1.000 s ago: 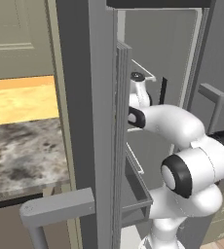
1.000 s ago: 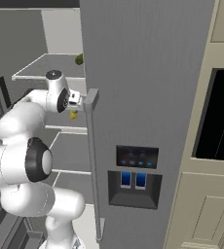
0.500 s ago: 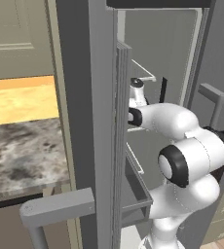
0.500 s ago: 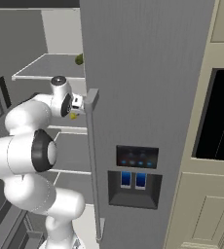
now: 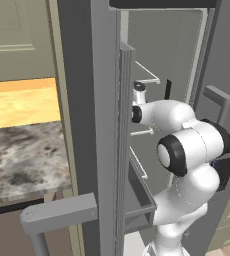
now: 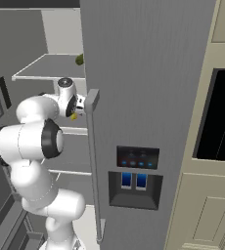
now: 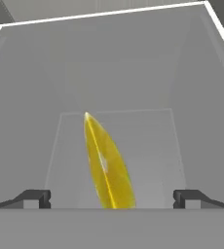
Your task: Take the lemon wedge from the fridge and place it on the plate with fish on the dining counter.
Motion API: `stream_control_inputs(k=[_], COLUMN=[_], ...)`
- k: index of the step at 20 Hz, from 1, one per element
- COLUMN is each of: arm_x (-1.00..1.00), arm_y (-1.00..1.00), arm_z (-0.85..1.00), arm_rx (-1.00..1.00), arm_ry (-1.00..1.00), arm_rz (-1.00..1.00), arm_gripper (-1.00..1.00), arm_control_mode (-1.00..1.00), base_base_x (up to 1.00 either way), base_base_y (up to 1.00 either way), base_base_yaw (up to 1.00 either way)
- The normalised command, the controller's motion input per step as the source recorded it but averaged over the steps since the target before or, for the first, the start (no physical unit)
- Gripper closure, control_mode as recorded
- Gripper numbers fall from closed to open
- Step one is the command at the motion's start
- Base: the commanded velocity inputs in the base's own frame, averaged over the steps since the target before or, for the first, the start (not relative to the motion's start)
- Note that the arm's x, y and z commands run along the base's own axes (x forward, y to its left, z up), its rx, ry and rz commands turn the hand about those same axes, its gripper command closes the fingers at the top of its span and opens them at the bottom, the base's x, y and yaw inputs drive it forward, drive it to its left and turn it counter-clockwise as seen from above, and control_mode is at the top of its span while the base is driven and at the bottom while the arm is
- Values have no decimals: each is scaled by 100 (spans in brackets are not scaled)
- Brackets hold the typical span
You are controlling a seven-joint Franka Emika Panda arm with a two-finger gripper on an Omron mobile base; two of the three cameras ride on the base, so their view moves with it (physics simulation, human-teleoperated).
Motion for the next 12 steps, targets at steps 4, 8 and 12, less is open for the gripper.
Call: stream_control_inputs(k=[4, 8, 12], arm_x=[43, 11, 0], arm_y=[24, 30, 22], arm_z=[-32, -34, -33], arm_rx=[-1, 0, 0], arm_ry=[0, 0, 0], arm_rz=[0, 0, 1], arm_gripper=[-100, -100, 100], arm_control_mode=[-100, -100, -100], base_base_x=[0, 0, 0], base_base_y=[0, 0, 0], base_base_yaw=[0, 0, 0])
